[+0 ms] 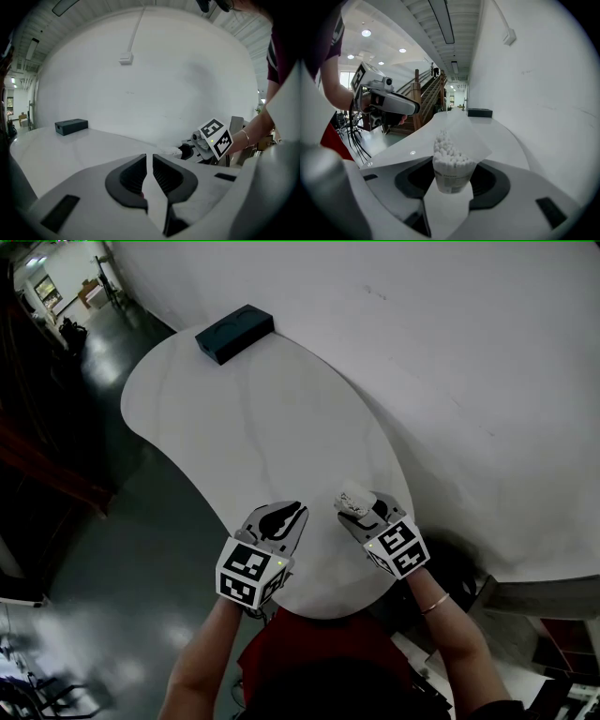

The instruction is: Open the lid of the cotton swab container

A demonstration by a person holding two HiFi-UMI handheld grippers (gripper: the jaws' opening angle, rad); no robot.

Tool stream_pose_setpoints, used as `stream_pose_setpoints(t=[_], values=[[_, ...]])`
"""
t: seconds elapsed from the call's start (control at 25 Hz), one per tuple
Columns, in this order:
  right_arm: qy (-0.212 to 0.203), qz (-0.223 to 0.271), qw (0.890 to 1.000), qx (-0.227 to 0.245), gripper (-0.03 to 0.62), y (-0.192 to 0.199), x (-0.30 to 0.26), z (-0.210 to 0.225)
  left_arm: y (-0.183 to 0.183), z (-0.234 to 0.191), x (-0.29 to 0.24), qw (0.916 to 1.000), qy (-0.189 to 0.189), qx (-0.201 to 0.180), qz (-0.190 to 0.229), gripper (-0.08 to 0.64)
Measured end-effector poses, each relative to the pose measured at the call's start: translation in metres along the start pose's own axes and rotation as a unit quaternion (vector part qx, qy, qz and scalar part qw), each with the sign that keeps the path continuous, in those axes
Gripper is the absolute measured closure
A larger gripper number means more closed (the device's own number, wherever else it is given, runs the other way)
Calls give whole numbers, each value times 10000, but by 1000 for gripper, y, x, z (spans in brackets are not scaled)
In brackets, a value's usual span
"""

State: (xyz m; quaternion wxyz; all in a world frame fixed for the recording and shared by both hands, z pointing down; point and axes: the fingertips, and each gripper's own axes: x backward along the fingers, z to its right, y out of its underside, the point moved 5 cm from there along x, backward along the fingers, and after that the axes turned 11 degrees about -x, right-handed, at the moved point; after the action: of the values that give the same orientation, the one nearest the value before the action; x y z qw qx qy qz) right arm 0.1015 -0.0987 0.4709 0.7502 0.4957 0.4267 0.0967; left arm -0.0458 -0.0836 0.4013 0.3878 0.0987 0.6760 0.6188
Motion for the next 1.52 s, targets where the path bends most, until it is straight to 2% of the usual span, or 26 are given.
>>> stream_pose_setpoints(t=[1.0, 1.52], values=[[177, -187, 9996, -122, 367, 14, -20, 50, 19, 1, -34, 9975, -288, 611, -211, 520], [116, -174, 9998, -21, 367, 10, -34, 62, 22, -6, -41, 9968, -288, 686, -279, 520]])
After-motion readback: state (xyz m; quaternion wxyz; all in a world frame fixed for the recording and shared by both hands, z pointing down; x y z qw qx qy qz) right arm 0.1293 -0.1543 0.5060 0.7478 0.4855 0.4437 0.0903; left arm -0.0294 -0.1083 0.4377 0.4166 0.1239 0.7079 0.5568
